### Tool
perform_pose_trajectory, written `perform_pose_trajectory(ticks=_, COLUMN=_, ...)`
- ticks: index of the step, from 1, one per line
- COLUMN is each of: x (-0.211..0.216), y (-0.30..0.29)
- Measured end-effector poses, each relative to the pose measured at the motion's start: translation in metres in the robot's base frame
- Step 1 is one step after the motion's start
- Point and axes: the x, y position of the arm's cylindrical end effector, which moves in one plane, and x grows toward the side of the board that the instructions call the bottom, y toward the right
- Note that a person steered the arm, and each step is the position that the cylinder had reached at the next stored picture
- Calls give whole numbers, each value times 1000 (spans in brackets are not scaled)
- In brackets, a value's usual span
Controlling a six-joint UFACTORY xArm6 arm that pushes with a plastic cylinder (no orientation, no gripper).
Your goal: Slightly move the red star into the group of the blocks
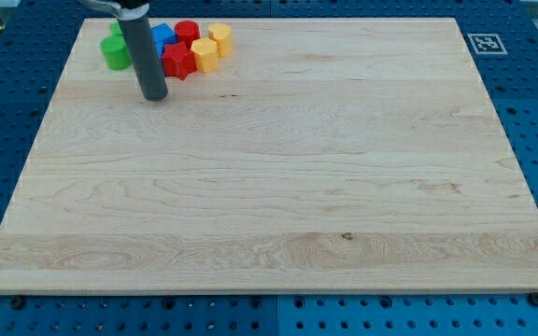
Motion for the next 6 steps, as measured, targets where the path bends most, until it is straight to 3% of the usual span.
perform_pose_trajectory(ticks=1, x=-27, y=8)
perform_pose_trajectory(ticks=3, x=-34, y=14)
perform_pose_trajectory(ticks=5, x=-24, y=25)
perform_pose_trajectory(ticks=6, x=6, y=-11)
